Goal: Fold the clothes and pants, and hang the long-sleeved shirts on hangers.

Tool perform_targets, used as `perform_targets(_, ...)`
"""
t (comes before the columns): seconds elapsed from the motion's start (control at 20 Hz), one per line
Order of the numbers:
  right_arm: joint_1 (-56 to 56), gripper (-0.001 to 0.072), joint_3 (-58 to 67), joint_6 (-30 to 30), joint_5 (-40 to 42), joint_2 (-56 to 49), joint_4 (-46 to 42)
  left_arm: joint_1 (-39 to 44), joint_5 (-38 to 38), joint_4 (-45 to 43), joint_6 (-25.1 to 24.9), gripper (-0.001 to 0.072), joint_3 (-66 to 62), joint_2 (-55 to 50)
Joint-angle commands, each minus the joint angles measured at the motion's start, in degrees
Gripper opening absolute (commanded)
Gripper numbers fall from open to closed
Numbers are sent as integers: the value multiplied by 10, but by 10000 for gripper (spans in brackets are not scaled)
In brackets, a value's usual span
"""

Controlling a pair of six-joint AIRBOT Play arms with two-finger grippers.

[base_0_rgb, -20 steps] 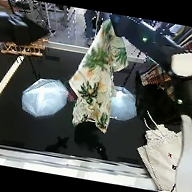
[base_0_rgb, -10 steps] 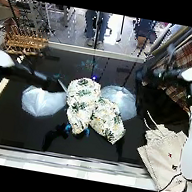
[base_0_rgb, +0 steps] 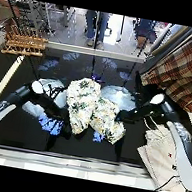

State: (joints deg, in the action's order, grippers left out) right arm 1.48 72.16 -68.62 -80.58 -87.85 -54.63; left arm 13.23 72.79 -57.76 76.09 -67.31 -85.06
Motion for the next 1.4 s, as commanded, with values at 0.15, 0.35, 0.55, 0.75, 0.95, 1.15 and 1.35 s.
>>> perform_targets(0.15, 94, 652, -35, 9, 99, 2, -17, 1, -108, 61, 48, 637, 11, -57)
perform_targets(0.35, 81, 651, -35, -33, 61, 10, -110, 5, -177, 191, 0, 510, 11, -97)
perform_targets(0.55, 110, 707, -47, 16, 42, 7, -135, 6, -224, 236, -21, 11, 11, -113)
perform_targets(0.75, 203, 702, -83, 29, 172, 2, -194, -2, -222, 241, -47, 8, 10, -87)
perform_targets(0.95, 245, 500, -81, -74, 283, -25, -239, -21, -191, 240, -50, 8, -11, -24)
perform_targets(1.15, 248, 7, -66, -137, 252, -14, -279, -55, -155, 242, -50, 9, -34, 34)
perform_targets(1.35, 255, 6, -12, -70, 130, 114, -257, -114, -133, 345, -69, 9, -115, 94)
